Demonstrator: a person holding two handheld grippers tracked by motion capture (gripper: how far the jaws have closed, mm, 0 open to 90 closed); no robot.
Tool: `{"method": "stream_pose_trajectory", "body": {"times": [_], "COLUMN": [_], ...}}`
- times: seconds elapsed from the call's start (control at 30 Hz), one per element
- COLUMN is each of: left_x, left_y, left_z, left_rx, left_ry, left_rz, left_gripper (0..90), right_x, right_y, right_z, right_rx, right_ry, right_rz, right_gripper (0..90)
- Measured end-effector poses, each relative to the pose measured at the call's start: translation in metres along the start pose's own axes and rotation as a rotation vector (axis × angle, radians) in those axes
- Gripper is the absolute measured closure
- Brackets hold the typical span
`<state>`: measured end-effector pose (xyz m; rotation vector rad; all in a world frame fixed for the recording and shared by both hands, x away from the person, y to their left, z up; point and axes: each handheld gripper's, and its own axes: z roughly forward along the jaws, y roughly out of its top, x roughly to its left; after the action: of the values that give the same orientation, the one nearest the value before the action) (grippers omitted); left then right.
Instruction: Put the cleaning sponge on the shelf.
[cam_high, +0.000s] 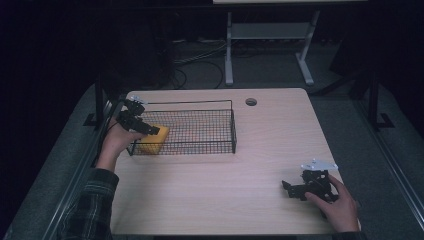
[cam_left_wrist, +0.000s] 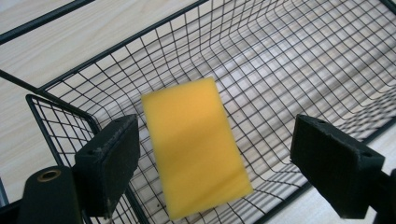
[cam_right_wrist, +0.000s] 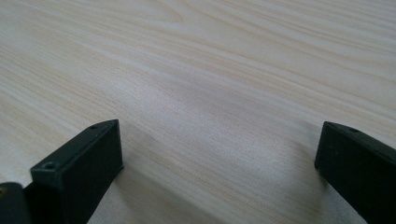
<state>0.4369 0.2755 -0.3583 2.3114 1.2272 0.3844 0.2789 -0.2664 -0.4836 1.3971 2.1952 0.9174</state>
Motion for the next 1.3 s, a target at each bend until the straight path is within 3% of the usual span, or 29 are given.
{"method": "stream_pose_trajectory", "body": {"times": [0.3, 0.63, 1.07, 1.3], "left_x": [-0.008, -0.023, -0.053, -0.067], "left_y": [-0.015, -0.037, -0.077, -0.099], "left_z": [-0.013, -0.027, -0.036, -0.031], "left_rx": [-0.032, -0.073, -0.104, -0.117], "left_ry": [-0.011, -0.014, 0.003, 0.016], "left_rz": [-0.010, 0.008, 0.064, 0.098], "left_gripper": [15.5, 15.7, 15.6, 15.6], "right_x": [0.000, 0.000, 0.000, 0.000], "right_y": [0.000, 0.000, 0.000, 0.000], "right_z": [0.000, 0.000, 0.000, 0.000], "right_rx": [0.000, 0.000, 0.000, 0.000], "right_ry": [0.000, 0.000, 0.000, 0.000], "right_rz": [0.000, -0.001, -0.001, 0.000], "right_gripper": [0.1, 0.1, 0.1, 0.1]}}
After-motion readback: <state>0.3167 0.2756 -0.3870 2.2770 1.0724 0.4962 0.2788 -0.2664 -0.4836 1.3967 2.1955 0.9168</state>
